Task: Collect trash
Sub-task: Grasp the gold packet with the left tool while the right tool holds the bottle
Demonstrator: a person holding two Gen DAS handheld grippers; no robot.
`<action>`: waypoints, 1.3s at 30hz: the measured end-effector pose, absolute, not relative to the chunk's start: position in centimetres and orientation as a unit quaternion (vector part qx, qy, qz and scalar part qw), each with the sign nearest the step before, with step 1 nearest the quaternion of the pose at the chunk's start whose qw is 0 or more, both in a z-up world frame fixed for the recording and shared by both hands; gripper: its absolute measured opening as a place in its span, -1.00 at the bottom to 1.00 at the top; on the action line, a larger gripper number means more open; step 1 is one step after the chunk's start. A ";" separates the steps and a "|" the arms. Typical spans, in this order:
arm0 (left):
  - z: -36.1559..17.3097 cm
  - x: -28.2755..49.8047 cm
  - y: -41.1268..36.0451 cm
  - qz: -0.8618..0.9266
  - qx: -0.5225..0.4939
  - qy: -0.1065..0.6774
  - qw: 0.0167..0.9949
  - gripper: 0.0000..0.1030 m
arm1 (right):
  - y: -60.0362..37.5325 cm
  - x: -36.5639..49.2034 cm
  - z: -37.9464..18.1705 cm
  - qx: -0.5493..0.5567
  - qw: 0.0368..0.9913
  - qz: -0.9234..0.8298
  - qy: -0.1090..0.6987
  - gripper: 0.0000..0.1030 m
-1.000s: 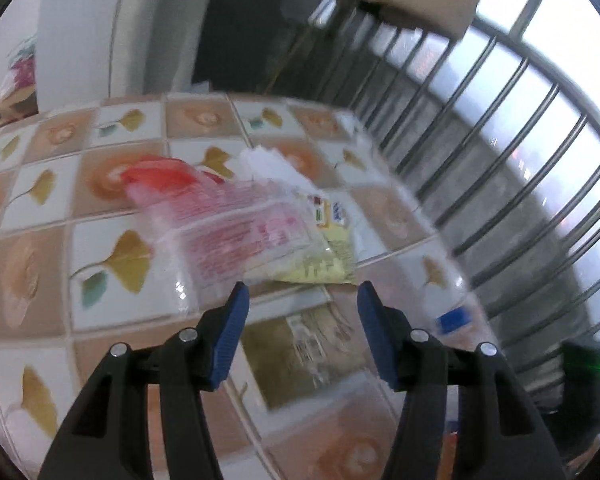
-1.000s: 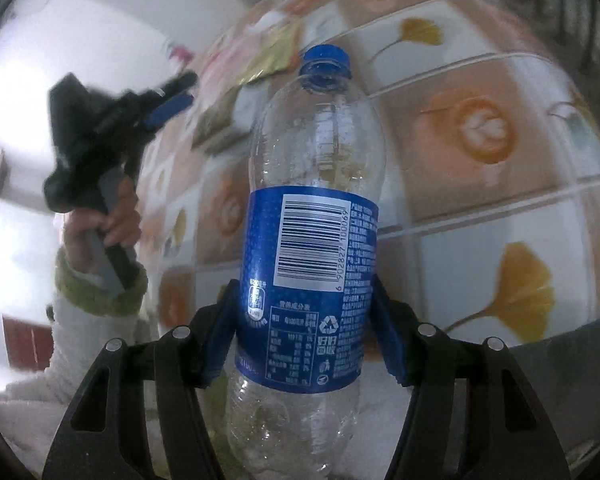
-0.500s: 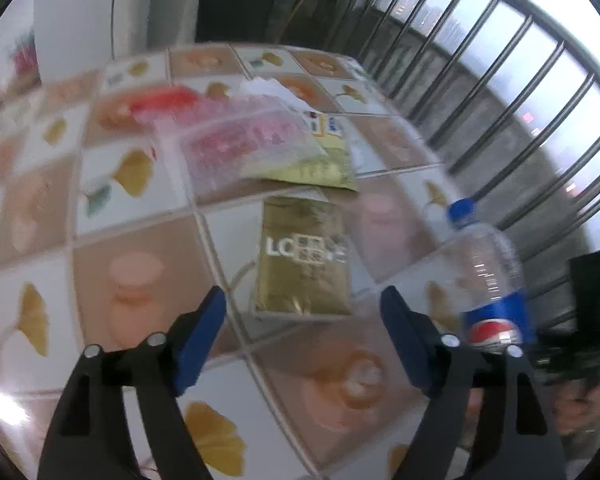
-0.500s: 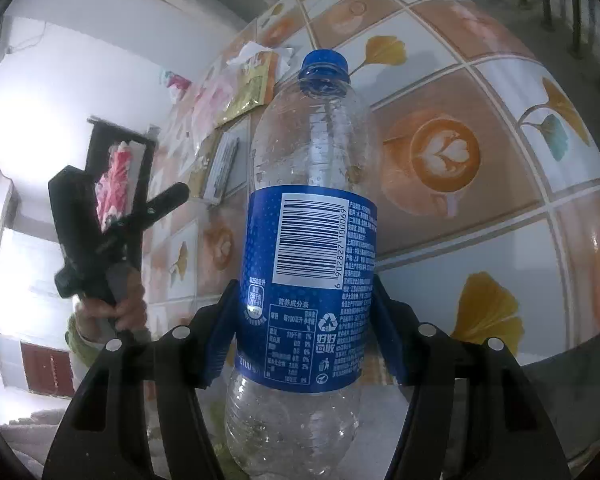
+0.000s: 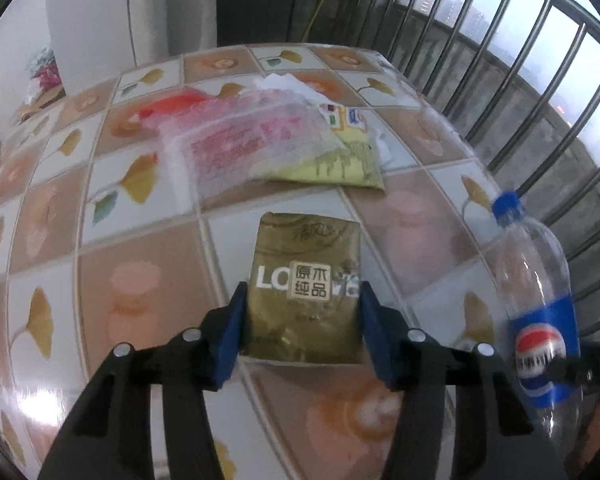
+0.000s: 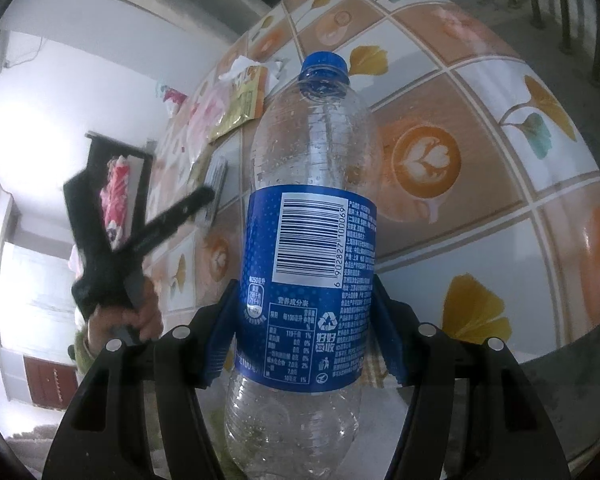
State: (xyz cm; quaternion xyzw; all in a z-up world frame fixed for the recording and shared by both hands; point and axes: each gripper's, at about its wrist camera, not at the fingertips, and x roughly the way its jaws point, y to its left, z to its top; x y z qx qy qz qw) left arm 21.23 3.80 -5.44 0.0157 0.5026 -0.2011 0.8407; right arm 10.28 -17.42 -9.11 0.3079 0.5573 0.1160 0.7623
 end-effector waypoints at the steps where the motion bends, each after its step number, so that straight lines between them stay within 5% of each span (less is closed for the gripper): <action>1: -5.5 20.5 4.4 -0.204 0.003 0.509 0.836 0.02 | -17.4 10.4 -9.1 0.306 0.762 0.117 0.558 0.14; 8: -5.3 14.8 8.1 -0.170 -0.065 0.531 0.827 0.05 | -16.3 11.0 -8.7 0.276 0.764 0.133 0.569 0.14; 12: -5.1 13.6 9.2 -0.186 -0.111 0.543 0.811 0.34 | -15.7 11.8 -8.4 0.257 0.767 0.132 0.573 0.15; 22: -5.3 13.3 8.5 -0.172 -0.080 0.524 0.830 0.47 | -14.2 12.2 -8.3 0.217 0.782 0.102 0.575 0.28; 39: -5.6 12.8 7.5 -0.165 -0.064 0.500 0.848 0.51 | -14.4 12.2 -8.6 0.258 0.792 0.123 0.540 0.85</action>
